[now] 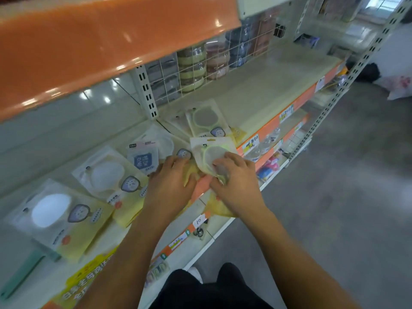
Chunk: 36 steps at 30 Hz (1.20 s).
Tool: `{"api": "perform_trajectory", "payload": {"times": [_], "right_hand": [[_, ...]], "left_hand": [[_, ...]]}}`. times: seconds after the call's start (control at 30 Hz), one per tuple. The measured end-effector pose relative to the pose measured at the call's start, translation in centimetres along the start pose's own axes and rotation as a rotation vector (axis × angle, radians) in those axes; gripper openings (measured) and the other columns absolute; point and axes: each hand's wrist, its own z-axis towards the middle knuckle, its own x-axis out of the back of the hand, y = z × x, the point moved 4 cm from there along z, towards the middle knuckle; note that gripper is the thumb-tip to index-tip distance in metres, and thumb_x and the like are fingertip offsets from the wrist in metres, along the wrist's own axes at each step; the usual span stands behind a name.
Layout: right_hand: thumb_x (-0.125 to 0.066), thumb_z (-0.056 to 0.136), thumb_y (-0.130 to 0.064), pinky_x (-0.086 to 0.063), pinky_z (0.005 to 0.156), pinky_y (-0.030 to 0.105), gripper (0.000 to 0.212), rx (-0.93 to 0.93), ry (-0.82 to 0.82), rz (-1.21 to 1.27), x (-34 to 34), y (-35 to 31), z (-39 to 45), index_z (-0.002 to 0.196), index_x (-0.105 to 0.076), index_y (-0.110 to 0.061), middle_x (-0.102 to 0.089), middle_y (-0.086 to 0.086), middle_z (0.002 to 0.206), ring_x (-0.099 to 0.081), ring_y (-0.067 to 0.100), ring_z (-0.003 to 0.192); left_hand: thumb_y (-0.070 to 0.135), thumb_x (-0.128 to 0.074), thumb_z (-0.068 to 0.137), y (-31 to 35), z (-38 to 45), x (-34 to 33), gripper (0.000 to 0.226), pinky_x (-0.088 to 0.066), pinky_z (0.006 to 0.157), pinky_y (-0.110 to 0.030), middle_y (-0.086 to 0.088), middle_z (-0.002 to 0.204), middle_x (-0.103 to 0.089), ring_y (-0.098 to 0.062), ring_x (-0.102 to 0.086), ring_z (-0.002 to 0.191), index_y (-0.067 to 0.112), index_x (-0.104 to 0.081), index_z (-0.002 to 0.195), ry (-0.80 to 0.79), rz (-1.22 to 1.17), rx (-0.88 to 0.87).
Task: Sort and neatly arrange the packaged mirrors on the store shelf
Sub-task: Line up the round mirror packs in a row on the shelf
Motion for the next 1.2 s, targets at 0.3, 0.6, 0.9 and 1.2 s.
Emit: {"api": "perform_trajectory", "payload": {"times": [0.3,0.6,0.9,1.2], "right_hand": [[-0.050,0.070,-0.044,-0.029,0.103,0.035,0.048,0.101,0.005,-0.046,-0.9,-2.3,6.3,0.108,-0.070,-0.022,-0.057,0.008,0.130,-0.049,0.027,0.125],[-0.054,0.065,-0.039,-0.039,0.098,0.039,0.040,0.224,-0.036,-0.094,-1.6,-2.1,14.8,0.098,-0.070,-0.023,-0.060,0.007,0.121,-0.054,0.030,0.116],[-0.058,0.069,-0.044,-0.038,0.104,0.042,0.045,0.407,-0.254,-0.121,-2.0,-1.9,20.2,0.112,-0.066,-0.030,-0.049,0.000,0.138,-0.046,0.031,0.126],[-0.066,0.082,-0.047,-0.023,0.111,0.040,0.049,0.513,-0.471,-0.163,-3.2,0.5,21.4,0.128,-0.054,-0.034,-0.035,-0.006,0.148,-0.023,0.027,0.141]], "left_hand": [[0.036,-0.052,0.088,-2.7,3.1,0.5,0.040,-0.045,0.088,-0.046,-0.001,0.126,-0.048,-0.027,-0.053,0.111,0.018,-0.051,0.124,-0.013,-0.052,0.059],[0.034,-0.056,0.088,-3.1,5.3,0.9,0.043,-0.048,0.087,-0.046,-0.006,0.126,-0.053,-0.029,-0.056,0.110,0.015,-0.053,0.126,0.037,-0.013,0.160],[0.035,-0.053,0.091,-1.9,6.8,0.5,0.043,-0.041,0.095,-0.042,-0.001,0.135,-0.046,-0.026,-0.048,0.120,0.020,-0.049,0.132,0.065,0.016,0.346],[0.038,-0.049,0.093,-0.4,6.8,-0.8,0.043,-0.038,0.100,-0.039,0.002,0.136,-0.044,-0.024,-0.044,0.123,0.022,-0.047,0.133,0.090,0.035,0.481]]}}
